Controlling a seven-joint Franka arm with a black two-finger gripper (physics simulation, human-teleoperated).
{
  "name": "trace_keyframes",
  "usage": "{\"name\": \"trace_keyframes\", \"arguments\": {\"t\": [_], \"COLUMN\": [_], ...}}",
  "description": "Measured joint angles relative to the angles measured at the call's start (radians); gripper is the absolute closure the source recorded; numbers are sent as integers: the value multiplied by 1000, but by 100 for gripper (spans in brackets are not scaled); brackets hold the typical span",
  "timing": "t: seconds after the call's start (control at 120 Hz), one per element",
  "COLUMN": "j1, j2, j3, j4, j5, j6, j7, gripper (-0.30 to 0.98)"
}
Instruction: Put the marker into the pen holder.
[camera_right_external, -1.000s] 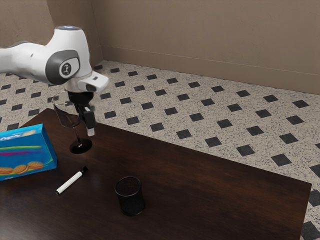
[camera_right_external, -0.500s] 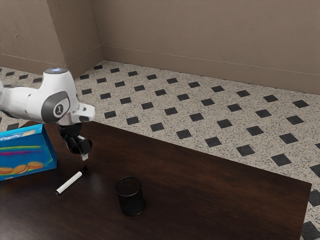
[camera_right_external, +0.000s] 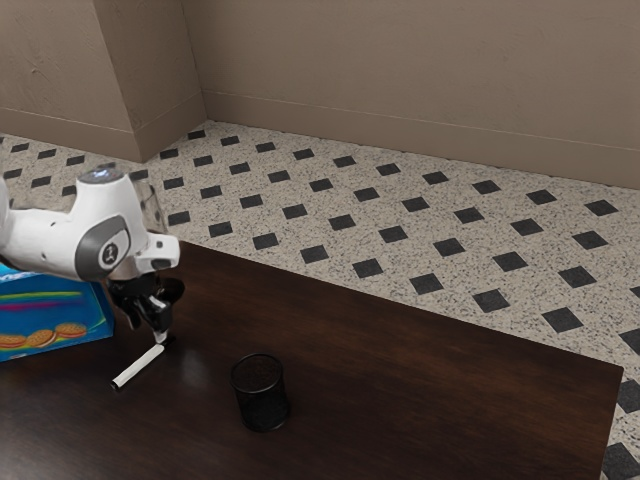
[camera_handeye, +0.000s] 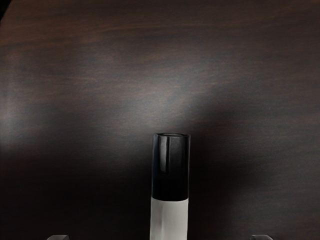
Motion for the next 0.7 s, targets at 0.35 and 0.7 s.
{"name": "trace_keyframes", "arguments": {"t": [0.35,0.7], "j1": [-3,-2], "j2": [78,96], "j3": [-1,-1], "j4": [12,18], "j5": [18,18], "j6": [28,34], "j7": [-33,-53], "gripper": [46,68]}}
